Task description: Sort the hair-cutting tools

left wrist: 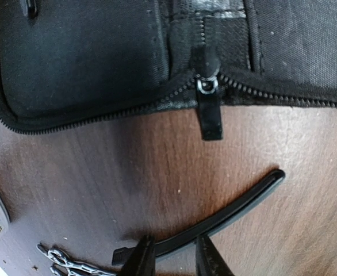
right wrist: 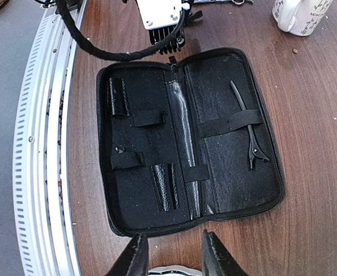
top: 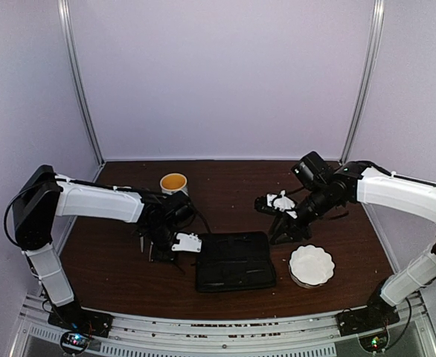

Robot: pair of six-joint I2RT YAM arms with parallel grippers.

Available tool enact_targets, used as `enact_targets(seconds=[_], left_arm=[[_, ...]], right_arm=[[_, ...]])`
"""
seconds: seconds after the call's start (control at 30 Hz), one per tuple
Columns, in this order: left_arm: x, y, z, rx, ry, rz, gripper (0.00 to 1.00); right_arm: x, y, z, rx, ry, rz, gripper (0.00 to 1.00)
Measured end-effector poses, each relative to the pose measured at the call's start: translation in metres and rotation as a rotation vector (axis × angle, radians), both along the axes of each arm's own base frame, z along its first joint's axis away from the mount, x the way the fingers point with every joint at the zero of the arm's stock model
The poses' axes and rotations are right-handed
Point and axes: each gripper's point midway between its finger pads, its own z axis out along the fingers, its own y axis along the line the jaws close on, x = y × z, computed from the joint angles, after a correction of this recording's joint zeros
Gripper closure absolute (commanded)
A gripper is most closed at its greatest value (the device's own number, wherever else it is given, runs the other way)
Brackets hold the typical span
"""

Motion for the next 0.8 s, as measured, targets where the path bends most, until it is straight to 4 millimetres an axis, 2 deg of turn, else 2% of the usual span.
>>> enact_targets(seconds=[0.23, 0.4, 0.63, 0.7, 0.8], left_arm=[[0.001, -0.007, -0.001, -0.016, 0.016, 0.014, 0.84], [0.0, -0.01, -0.002, -0.028, 0.031, 0.028, 0.84], [-0.001, -0.01, -0.001, -0.037, 0.037, 0.062, 0.6], [0.0, -0.01, 0.004, -0.049, 0.025, 0.069, 0.58], [0.001, -0.008, 0.022, -0.083, -0.018, 0.076, 0.57]], right_arm=[[0.001, 0.0, -0.005, -0.01, 0.013, -0.001, 0.68], [0.001, 0.001, -0.007, -0.014, 0.018, -0.001, 0.68], [0.002, 0.001, -0.011, -0.021, 0.026, -0.002, 0.68], [0.002, 0.001, -0.013, -0.025, 0.031, -0.002, 0.68], [0.002, 0.001, -0.016, -0.03, 0.039, -0.002, 0.68]])
